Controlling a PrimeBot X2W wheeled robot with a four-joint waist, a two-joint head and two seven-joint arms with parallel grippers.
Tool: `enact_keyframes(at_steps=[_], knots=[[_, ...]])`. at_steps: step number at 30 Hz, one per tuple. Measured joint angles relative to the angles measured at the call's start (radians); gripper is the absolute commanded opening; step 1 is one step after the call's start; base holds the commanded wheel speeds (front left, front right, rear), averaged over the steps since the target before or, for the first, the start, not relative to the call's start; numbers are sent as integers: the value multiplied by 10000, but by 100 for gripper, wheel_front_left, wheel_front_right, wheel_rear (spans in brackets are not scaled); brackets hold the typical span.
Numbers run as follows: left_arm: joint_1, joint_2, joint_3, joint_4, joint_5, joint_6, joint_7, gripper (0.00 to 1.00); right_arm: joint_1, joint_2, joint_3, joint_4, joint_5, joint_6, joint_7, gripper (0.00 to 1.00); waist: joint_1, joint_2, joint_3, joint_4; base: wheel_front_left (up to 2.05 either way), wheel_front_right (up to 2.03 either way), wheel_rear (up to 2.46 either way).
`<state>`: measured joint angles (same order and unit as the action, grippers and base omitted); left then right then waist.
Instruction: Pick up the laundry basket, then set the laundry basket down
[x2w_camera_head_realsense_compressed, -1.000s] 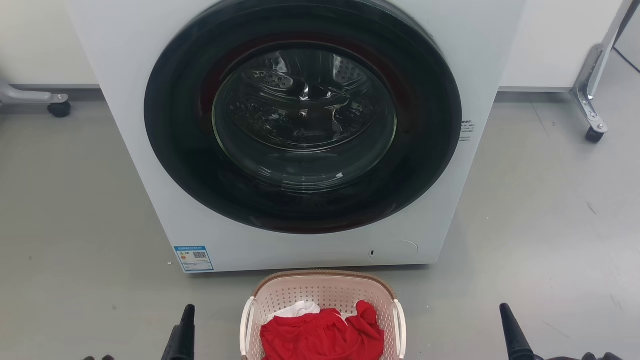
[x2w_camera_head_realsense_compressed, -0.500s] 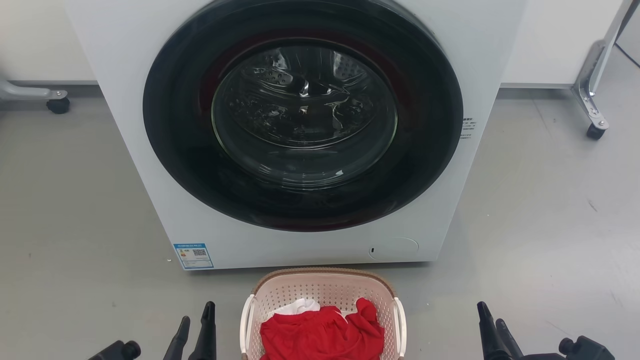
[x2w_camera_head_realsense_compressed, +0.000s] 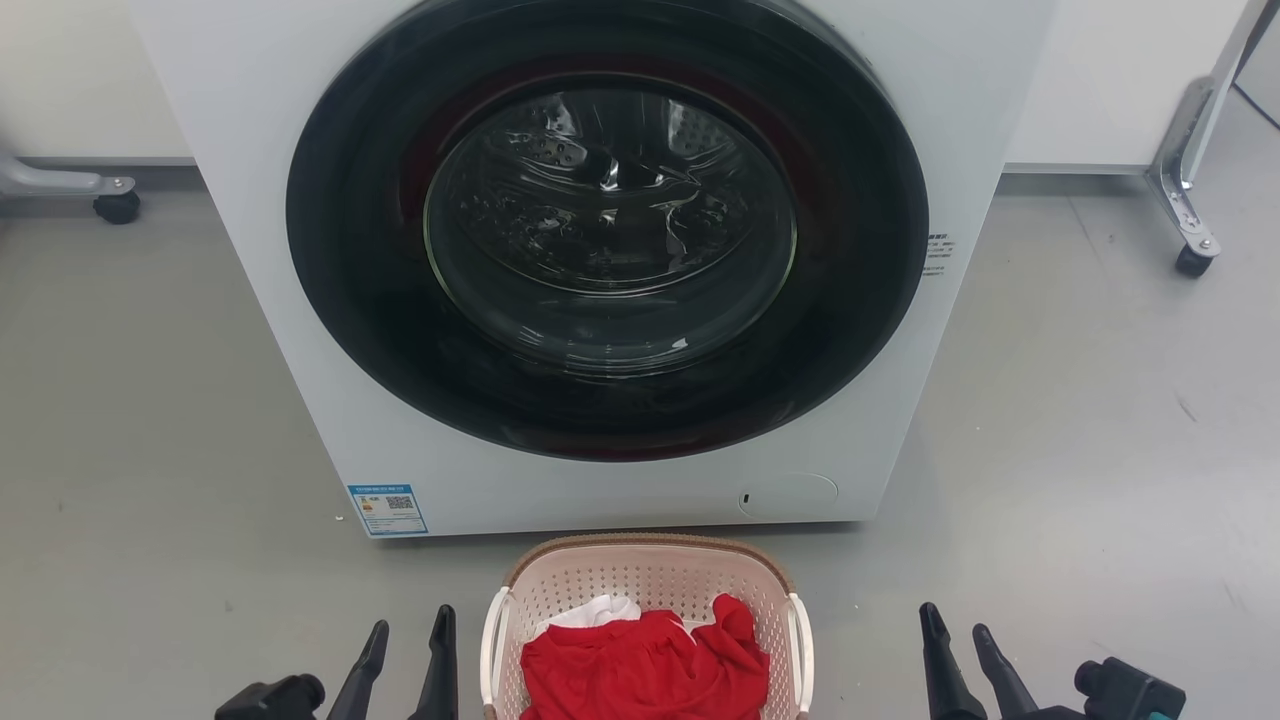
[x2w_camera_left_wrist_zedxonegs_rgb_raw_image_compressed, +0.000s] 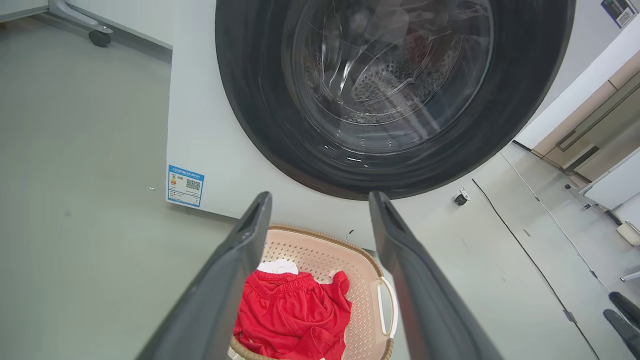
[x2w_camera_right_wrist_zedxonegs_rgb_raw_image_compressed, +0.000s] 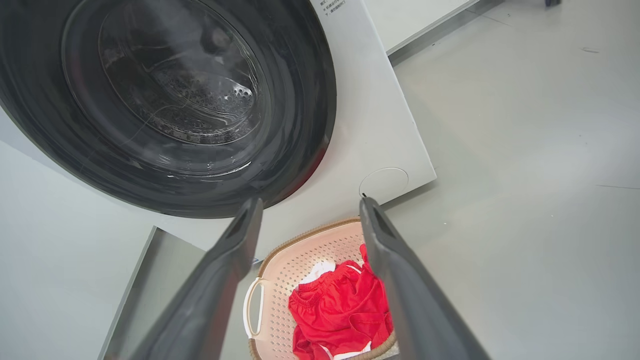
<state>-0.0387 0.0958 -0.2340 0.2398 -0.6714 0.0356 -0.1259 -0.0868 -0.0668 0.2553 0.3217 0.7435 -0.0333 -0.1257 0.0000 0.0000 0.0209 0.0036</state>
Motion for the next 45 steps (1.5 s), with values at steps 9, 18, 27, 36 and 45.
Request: enact_keyframes(at_steps=[9,18,27,36,45], knots=[[14,75,-186,-117,1348,194,-299,100,39,-42,163,-73,-1264,-234,-337,100,0,0,2,2,0,0,0],[23,102,-449,-209,2665,447,-627,100,46,-44,606,-132,-2560,-464,-637,100,0,0,65,-6,0,0,0],[26,92,-786,-232,3937,654,-976,100,40,-42,1032,-171,-3810,-589,-980,100,0,0,143,-10,0,0,0],[27,29,-941,-213,4869,848,-1239,100,35,-40,1281,-176,-4819,-723,-1235,100,0,0,185,-13,0,0,0],[104,-81,-767,-73,4700,872,-1239,100,47,-25,1127,-121,-4813,-721,-1235,100,0,0,121,-19,0,0,0]])
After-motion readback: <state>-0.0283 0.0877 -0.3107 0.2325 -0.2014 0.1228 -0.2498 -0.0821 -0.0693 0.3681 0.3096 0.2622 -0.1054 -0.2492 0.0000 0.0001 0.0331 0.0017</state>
